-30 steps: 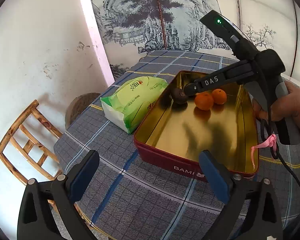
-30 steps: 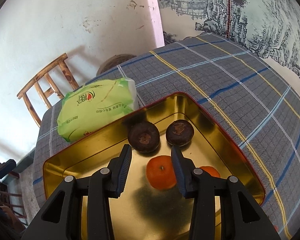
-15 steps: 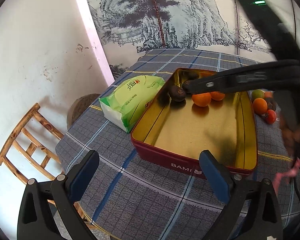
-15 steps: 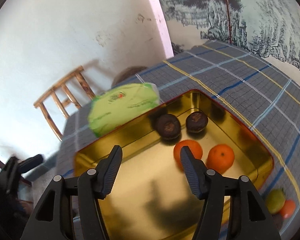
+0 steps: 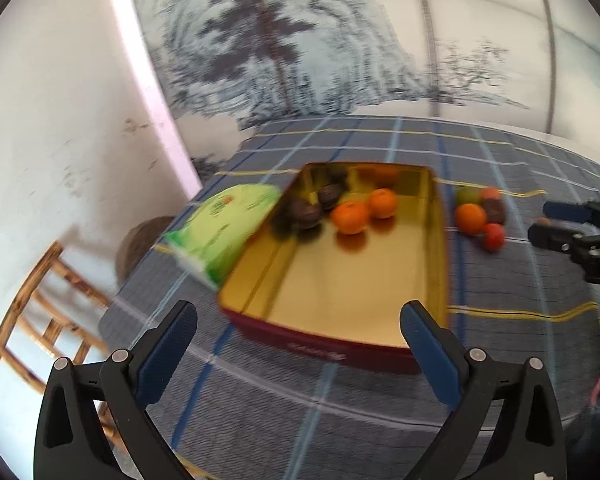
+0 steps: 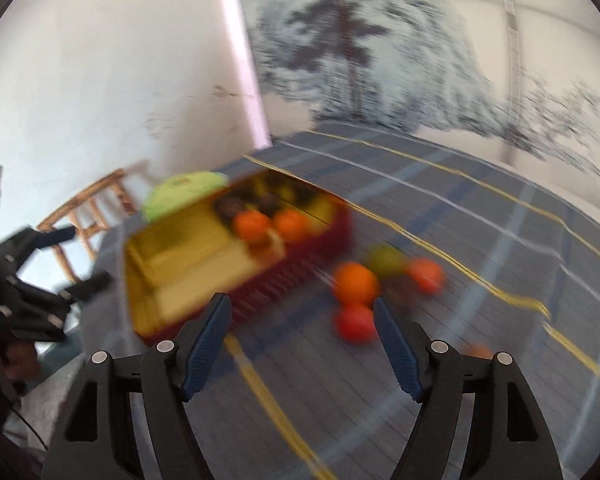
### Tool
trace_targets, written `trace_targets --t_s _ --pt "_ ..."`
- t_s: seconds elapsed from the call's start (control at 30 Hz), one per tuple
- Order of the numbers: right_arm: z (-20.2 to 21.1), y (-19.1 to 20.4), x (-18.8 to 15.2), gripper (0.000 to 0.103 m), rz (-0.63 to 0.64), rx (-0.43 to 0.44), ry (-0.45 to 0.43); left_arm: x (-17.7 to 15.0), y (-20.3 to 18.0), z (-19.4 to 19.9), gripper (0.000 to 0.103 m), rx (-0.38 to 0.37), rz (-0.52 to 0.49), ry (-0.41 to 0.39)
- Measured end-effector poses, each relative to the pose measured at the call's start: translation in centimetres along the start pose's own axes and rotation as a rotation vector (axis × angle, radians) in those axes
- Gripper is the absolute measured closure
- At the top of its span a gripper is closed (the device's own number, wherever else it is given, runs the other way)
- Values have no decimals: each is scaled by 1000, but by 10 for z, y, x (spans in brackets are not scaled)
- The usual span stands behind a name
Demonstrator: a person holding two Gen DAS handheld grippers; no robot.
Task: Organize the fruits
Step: 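Move the left gripper back toward the remaining fruits on the cloth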
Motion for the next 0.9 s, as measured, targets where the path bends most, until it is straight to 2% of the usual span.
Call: trace_targets --t_s 0.1,0.27,0.3,0.37,0.43,0.6,0.73,0.9 --pt "11 -33 -19 29 -77 -33 4 8 -17 6 2 -57 -37 -17" --pt "28 -74 -37 29 -192 -54 -10 24 -56 11 2 -236 -60 -5" --pt "33 -78 -38 28 -197 -55 -26 28 -65 10 2 -272 -61 1" --pt "41 -85 -42 20 -192 -78 -34 34 -84 9 2 -342 -66 22" --pt "48 -96 -48 20 -200 -109 -22 41 -105 5 2 -398 -72 44" --pt "83 -126 -65 19 -245 -142 -58 52 -153 -12 2 -432 -133 81" --pt "115 -164 -79 19 -307 -175 -90 55 -178 -29 2 -417 -165 109" --pt "170 -215 -93 18 -378 -200 -197 58 -190 -51 2 -423 -122 173"
Point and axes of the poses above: each gripper's, at about its wrist camera, not at the fingertips, and z roughly against the way its jaws point, y to its left, x to its top, the point moved 7 cm from there along -z, roughly the way its jaws point, and after that the axes turned 7 degrees about x, right-handed, at the moved point
